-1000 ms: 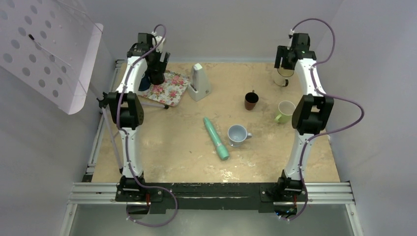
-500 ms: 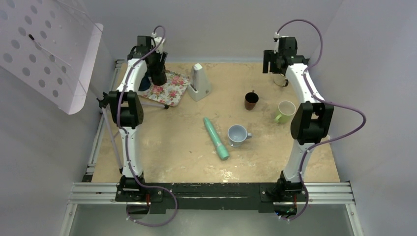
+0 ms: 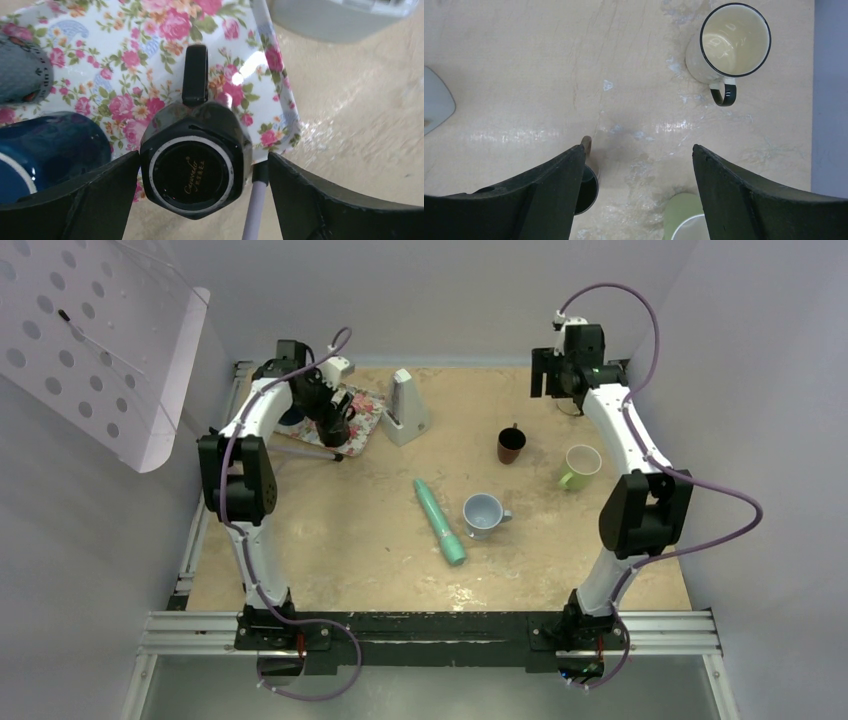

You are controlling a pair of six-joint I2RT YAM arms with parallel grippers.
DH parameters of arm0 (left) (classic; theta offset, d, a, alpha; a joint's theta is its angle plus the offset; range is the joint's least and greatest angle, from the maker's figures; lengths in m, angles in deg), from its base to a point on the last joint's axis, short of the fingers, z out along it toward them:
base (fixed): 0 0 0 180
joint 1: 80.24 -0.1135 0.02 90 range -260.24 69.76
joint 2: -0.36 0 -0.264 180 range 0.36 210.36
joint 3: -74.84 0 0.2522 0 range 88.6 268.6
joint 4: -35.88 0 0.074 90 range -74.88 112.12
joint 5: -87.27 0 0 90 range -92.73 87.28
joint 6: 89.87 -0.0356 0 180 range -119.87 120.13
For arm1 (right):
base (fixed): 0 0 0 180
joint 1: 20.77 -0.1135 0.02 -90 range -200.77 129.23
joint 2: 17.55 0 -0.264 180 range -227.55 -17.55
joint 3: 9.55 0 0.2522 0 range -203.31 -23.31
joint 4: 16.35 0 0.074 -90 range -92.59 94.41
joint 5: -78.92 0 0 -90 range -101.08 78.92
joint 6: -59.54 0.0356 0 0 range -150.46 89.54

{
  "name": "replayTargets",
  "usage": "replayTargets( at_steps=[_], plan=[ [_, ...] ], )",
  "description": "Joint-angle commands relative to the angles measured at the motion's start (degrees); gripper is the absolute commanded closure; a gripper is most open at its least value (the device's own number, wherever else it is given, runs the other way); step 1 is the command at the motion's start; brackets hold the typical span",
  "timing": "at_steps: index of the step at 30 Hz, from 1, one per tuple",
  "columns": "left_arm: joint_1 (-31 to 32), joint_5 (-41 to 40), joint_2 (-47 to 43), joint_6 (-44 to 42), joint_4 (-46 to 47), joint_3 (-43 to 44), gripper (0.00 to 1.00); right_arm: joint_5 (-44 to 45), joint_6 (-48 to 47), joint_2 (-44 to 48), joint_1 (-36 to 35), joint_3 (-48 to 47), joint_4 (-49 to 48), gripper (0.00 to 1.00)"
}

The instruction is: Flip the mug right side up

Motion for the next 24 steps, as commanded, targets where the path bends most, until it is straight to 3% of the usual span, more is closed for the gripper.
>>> replayTargets(
  at_steps=[1,5,12,18,24],
  plan=[
    [0.24,3.89,-2.29,-8.19,-4.65,-3.88,0.00,-0.77,0.94,3.84,-1.52,2.47,-2.86,0.18],
    [0.25,2.68,-0.96,-8.96,-1.97,-3.12,0.00,-1.35,1.61,5.54,-2.21,5.08,-3.99,0.19],
    [0.27,3.39,7.11,-9.49,-7.31,10.27,0.00,-2.29,3.13,7.08,-2.55,9.67,-4.82,0.19],
    [0.53,4.68,5.95,-11.20,-7.43,8.34,0.00,-1.61,3.27,8.94,-2.69,12.49,-4.99,0.18],
    [1.11,6.87,7.56,-8.98,-9.40,12.01,0.00,-1.14,3.09,8.41,-2.86,11.83,-4.07,0.19]
  ],
)
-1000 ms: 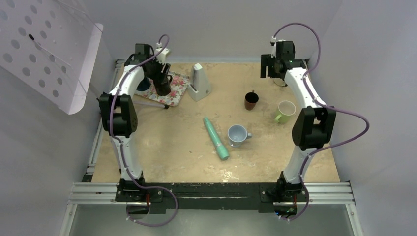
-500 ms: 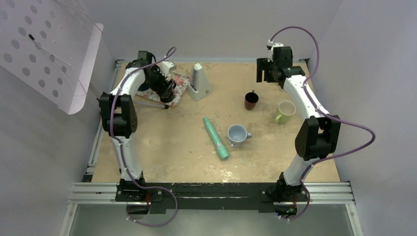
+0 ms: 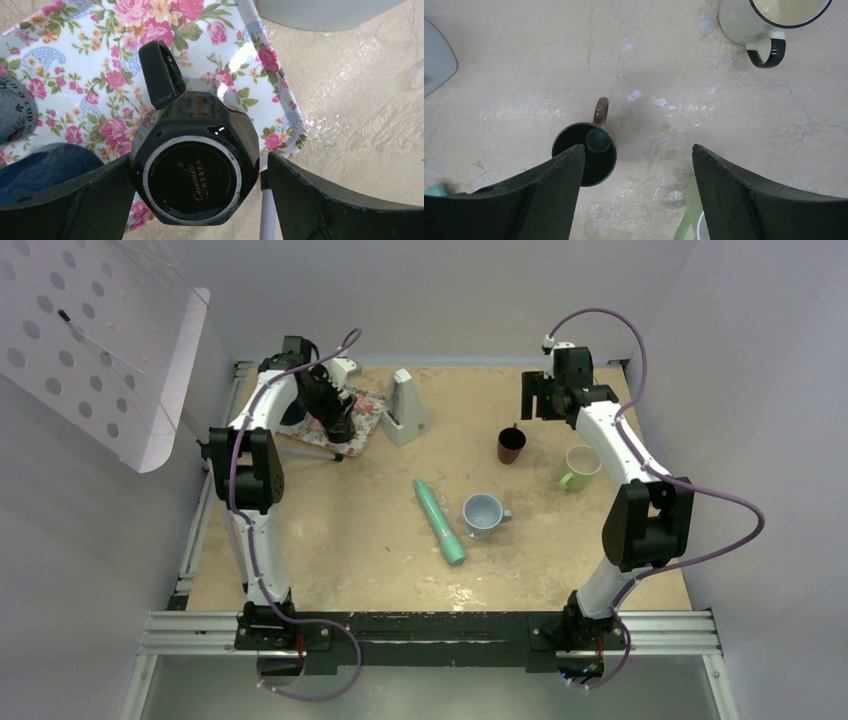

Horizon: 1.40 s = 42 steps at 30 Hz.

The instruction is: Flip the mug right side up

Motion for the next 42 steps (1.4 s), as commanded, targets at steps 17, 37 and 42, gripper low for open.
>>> replayTargets(
  at_steps=[17,37,42],
  plan=[
    [3.33,-5.89,4.34,6.49,-5.11,8.25,0.60,1.35,-0.08,3.52,-0.59,1.27,-1.27,0.19],
    [0.78,3.74,-13.00,43.11,-10.32,9.12,1.00,-21.16,13.97,8.79,-23.12,4.53,-24.01,0.15],
    [0.23,7.42,-16.77,48.14,-12.16,7.63,1.00,-32.47,22.39,1.78,-27.84,4.81,-38.26,0.14]
  ],
)
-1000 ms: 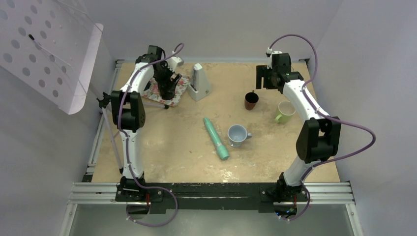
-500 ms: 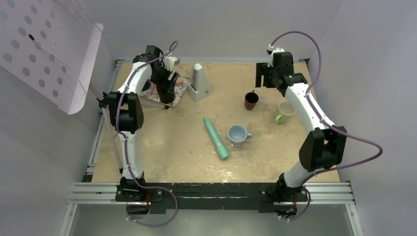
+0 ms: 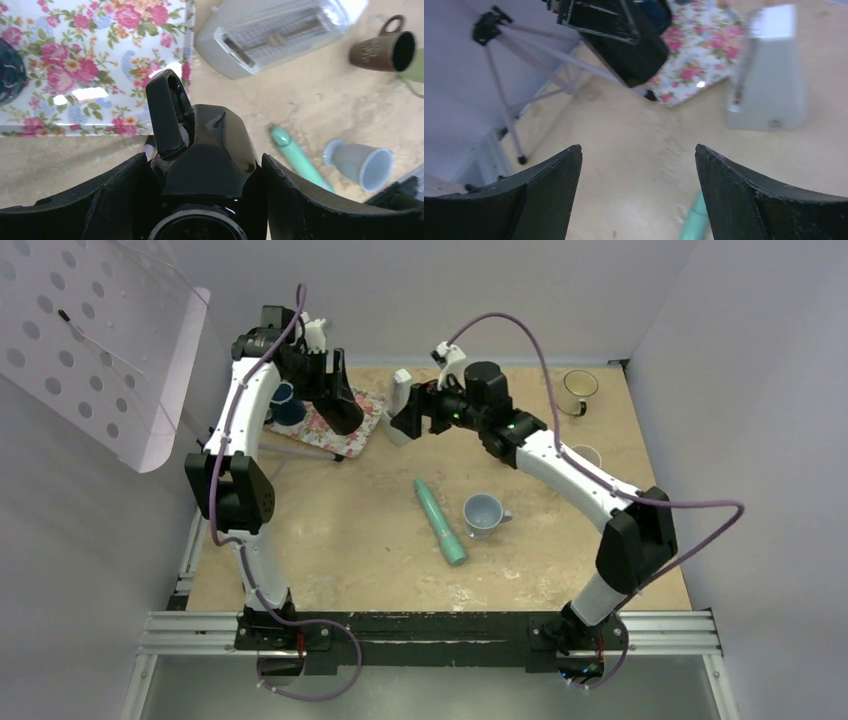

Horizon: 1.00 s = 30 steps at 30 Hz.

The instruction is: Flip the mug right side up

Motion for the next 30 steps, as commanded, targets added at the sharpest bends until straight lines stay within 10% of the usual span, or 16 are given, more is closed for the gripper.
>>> replayTargets(
  at_steps=[1,19,22,25,26,30],
  plan=[
    [-0.81,7.38,-7.01,8.17,-1.06,0.53,1.00,-14.40,11.28,-5.79,-1.70,0.38,-18.82,0.14],
    [-0.05,30.29,-16.07,22.42,12.86,-10.38,1.00,-32.47,41.03,-17.92,-1.92,1.75,-66.89,0.26],
    [0.00,30.87,-16.57,23.26,14.19,-12.82,1.00,-32.05,41.77,-17.60,-1.86,0.80,-70.15,0.48],
    [-0.04,32.00,-17.01,22.98,15.05,-14.31,1.00,-30.58,40.89,-15.93,-1.80,1.04,-70.28,1.00],
    [-0.03,31.80,-17.03,21.94,14.52,-14.09,0.95,-29.43,39.67,-14.82,-1.73,1.63,-68.80,1.00],
    [-0.10,23.77,-16.83,11.88,7.01,-10.11,0.02,-22.75,27.62,-7.68,-0.47,3.72,-52.09,1.00]
  ],
)
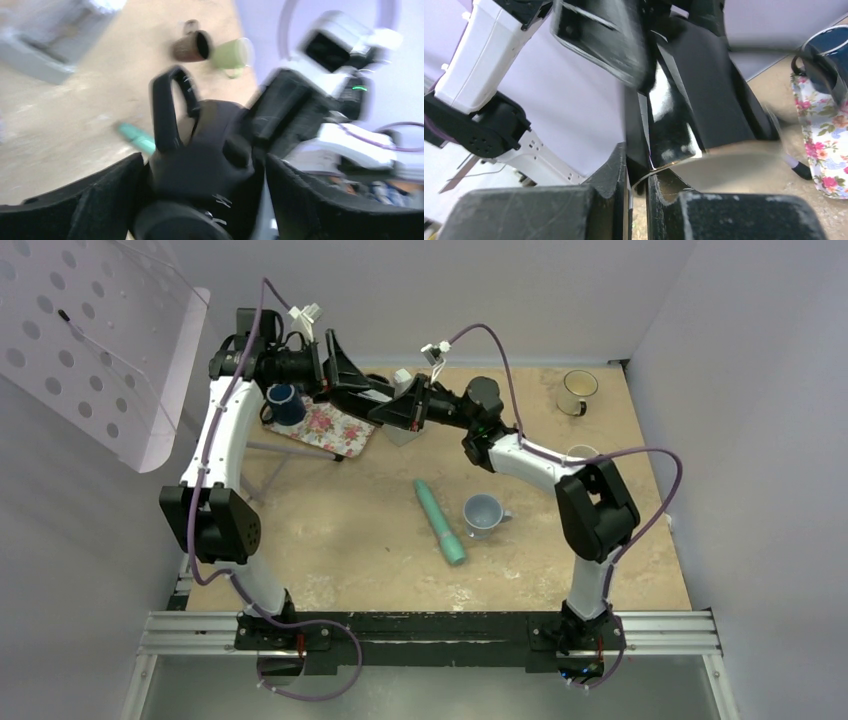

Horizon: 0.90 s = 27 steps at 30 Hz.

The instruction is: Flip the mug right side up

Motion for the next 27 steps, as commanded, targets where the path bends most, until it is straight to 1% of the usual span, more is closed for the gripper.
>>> replayTargets(
  at_steps=[1,3,4,10,12,14,15,16,18,19,20,21,23,27],
  plan=[
    [1.43,-12.58,-2.11,-12.84,-8.24,3.79,0.00,10.20,-15.44,11.61,0.34,-0.83,14.55,1.00],
    [1.44,-17.23,-2.08,-17.32,-10.37,5.48,0.00,15.19,-24.45,14.62,0.33,-2.84,29.56,1.00],
    [1.39,-18.94,-1.89,-18.67,-11.16,6.28,0.00,16.84,-27.84,15.84,0.29,-3.72,34.18,1.00],
    [1.20,-28.15,-0.86,-24.28,-13.35,9.33,0.00,30.43,-40.99,22.08,0.43,-6.99,57.78,1.00],
    [1.14,-31.79,-0.35,-25.11,-13.39,9.66,0.00,34.70,-43.31,22.75,0.45,-8.39,64.39,1.00],
    [1.12,-32.85,0.62,-27.51,-13.81,10.41,0.00,36.42,-44.88,23.59,0.45,-8.61,67.93,1.00],
    [1.12,-31.61,0.80,-28.24,-13.99,10.59,0.00,35.98,-45.30,24.26,0.45,-7.91,67.76,1.00],
    [1.12,-28.61,0.83,-28.73,-14.03,10.45,0.00,35.00,-44.99,25.08,0.39,-6.33,66.14,1.00],
    [1.16,-20.58,0.58,-27.09,-11.67,8.57,0.00,31.20,-43.31,26.38,0.52,-2.80,60.17,1.00],
    [1.20,-18.65,0.61,-25.09,-9.74,7.65,0.00,30.58,-42.42,26.21,0.53,-2.13,58.28,1.00],
    [1.20,-18.29,1.15,-23.25,-9.46,8.00,0.00,31.99,-41.92,25.37,0.48,-3.13,59.72,1.00],
    [1.19,-19.23,1.97,-23.25,-10.73,9.26,0.00,36.77,-41.51,24.00,0.53,-5.27,62.87,1.00],
    [1.20,-24.25,3.39,-24.88,-13.11,11.44,0.00,43.46,-41.87,21.59,0.53,-8.90,70.02,1.00],
    [1.28,-41.50,7.10,-33.79,-17.10,16.99,0.00,51.29,-42.86,15.87,0.54,-14.58,80.23,1.00]
  ],
)
